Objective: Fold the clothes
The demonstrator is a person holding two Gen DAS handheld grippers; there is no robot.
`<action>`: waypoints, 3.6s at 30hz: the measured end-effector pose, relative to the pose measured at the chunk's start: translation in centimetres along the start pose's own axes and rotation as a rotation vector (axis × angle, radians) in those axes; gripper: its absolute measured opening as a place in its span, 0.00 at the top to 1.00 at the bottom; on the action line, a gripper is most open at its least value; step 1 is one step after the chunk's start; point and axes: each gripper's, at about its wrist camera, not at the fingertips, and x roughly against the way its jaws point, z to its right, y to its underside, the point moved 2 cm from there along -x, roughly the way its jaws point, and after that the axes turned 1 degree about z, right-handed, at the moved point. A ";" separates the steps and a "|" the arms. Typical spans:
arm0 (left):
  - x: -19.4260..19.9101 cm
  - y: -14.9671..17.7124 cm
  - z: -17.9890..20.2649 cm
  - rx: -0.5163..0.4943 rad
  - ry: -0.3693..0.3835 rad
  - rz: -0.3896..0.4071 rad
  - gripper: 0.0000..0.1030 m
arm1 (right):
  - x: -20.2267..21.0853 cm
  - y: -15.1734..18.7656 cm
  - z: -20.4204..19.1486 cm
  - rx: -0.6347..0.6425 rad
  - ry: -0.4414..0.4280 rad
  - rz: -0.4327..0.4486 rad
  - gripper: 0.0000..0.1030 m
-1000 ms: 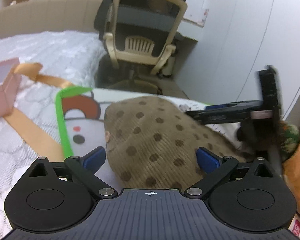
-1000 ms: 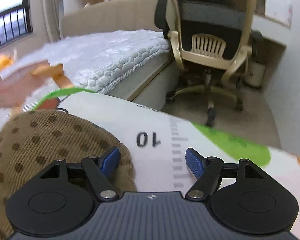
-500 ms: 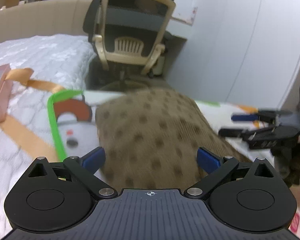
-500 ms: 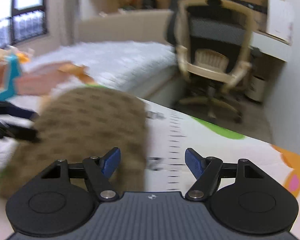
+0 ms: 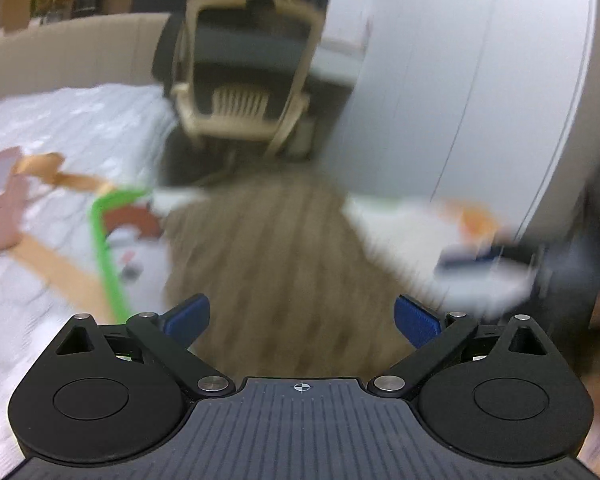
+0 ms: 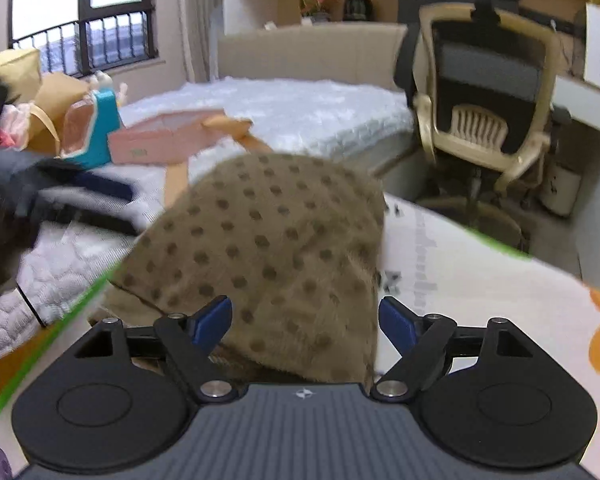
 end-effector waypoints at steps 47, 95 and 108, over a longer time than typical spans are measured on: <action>3.1 10.2 4.3 0.072 -0.307 -0.069 0.00 | 2.9 6.3 2.5 -0.232 0.199 -0.024 0.00; 3.6 15.4 12.7 -0.023 -0.391 -0.093 0.00 | 9.5 12.1 -2.0 -0.154 0.155 -0.073 0.00; 3.5 15.4 12.8 -0.022 -0.392 -0.092 0.00 | 9.5 12.1 -1.9 -0.162 0.150 -0.069 0.00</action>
